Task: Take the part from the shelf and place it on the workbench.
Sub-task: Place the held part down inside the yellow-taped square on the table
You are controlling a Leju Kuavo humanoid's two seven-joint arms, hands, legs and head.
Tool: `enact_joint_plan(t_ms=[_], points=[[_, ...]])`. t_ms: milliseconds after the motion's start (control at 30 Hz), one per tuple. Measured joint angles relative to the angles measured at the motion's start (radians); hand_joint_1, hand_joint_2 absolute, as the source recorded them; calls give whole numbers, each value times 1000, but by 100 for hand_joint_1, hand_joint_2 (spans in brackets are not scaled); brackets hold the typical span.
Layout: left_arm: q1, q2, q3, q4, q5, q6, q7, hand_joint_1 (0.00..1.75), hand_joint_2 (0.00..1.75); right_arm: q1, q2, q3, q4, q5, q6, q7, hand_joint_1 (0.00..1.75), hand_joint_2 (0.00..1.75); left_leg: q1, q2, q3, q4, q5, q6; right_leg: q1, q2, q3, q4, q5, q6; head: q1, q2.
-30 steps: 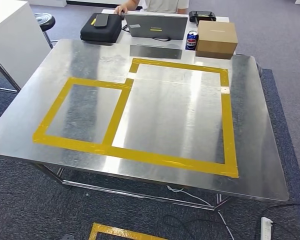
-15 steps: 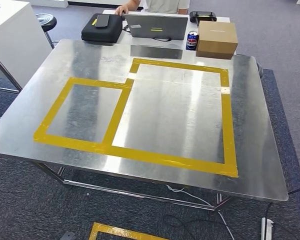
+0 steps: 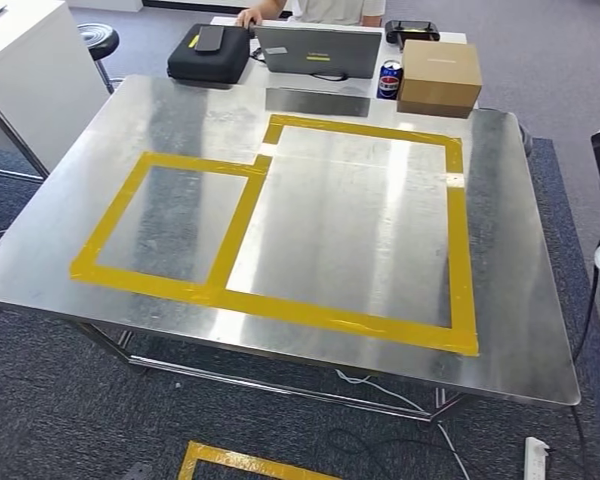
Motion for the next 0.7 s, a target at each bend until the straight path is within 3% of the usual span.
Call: enact_joint_plan(t_ms=[233,400,467,600,700], points=[[1,5,-1,0,-6,7,-23,0,175,-24,40,41,29,25,-5,2,175,175,0,0,-3,0,-1,0,-1,1,-1,0,0,0,0,0],[-5,9,-6,0,-18,-3,-32,0,175,-39,145,90,37,38,-8,-15,175,175,1,2,-1,-1,0,-1,0,3,-2,0,0,-1,0,0],[-7,10,-7,0,-24,-6,-26,0,175,-47,191,130,47,109,-1,26,175,175,1,2,-2,-1,1,-2,1,4,-4,0,1,-2,0,0],[-9,11,-7,0,-27,2,-13,0,175,-98,266,277,114,337,15,191,175,175,2,2,-4,-1,4,-6,2,3,-6,0,3,-4,0,0],[-9,11,-8,0,-35,4,-10,0,175,-134,305,358,155,392,55,230,175,175,3,1,-4,-1,4,-7,3,3,-6,0,3,-5,0,0]])
